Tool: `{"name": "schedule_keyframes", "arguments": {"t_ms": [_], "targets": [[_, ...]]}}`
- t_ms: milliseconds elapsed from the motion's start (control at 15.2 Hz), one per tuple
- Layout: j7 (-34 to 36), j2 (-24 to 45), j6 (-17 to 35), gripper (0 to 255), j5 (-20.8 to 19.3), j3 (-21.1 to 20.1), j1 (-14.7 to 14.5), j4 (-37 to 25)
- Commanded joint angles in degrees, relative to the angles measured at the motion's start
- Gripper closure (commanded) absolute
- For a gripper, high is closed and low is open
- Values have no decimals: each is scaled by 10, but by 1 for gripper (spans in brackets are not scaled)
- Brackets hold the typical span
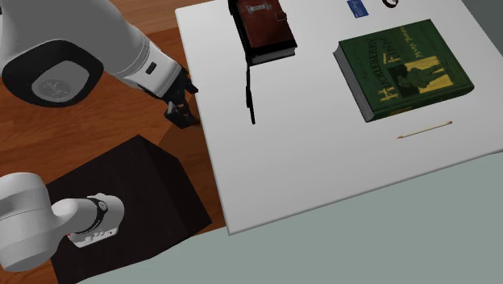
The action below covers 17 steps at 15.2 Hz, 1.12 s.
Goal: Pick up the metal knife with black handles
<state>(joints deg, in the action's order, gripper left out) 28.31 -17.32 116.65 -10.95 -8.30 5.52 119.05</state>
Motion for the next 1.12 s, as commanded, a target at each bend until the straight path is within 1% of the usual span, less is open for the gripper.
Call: {"name": "schedule_keyframes", "arguments": {"t_ms": [0,264,594,1056], "targets": [[21,35,22,0,-14,-3,8,-33],[66,100,51,0,-46,-9,19,-102],[119,182,71,0,-90,-11,25,-205],[138,182,122,0,-102,-9,26,-153]]}}
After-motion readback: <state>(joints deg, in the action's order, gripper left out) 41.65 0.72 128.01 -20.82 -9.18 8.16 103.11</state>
